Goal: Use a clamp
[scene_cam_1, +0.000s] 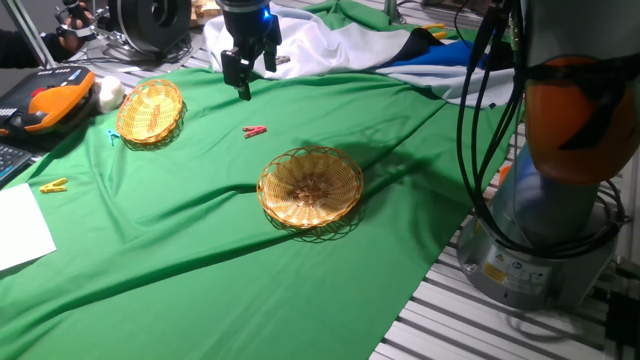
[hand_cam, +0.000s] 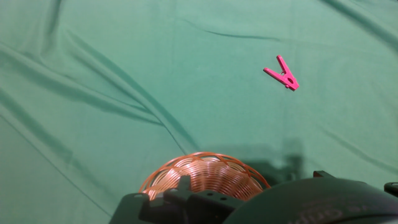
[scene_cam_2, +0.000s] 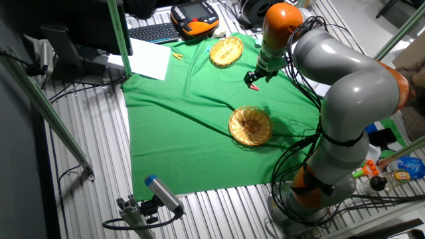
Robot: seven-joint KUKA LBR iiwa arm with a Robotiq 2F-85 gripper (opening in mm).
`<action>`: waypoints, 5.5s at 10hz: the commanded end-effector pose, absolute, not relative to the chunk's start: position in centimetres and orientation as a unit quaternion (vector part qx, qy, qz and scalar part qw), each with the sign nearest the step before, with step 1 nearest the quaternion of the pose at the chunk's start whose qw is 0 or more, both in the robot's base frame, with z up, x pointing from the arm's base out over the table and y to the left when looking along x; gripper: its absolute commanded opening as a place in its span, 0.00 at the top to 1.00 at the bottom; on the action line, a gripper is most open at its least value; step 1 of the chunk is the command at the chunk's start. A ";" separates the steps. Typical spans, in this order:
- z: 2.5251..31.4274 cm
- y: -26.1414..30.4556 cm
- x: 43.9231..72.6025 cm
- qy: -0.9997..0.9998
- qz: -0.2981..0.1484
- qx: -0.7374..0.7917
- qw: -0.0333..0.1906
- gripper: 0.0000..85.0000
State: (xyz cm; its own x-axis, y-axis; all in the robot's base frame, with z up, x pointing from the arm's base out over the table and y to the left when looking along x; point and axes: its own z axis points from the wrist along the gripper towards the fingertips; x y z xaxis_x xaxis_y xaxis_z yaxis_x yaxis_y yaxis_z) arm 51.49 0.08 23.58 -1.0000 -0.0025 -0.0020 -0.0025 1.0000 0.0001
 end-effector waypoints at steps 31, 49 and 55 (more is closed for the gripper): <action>18.7 -0.3 57.2 0.988 -0.104 -0.113 -0.010 1.00; 9.6 -3.9 61.7 0.974 -0.050 -0.219 -0.040 0.80; 10.4 -3.0 61.5 0.974 -0.040 -0.206 -0.090 1.00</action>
State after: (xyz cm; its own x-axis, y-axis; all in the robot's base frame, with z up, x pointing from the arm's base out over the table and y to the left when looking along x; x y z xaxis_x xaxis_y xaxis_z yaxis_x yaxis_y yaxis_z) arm 61.50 -3.08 10.35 -0.8991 -0.3922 0.1943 -0.4079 0.9119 -0.0467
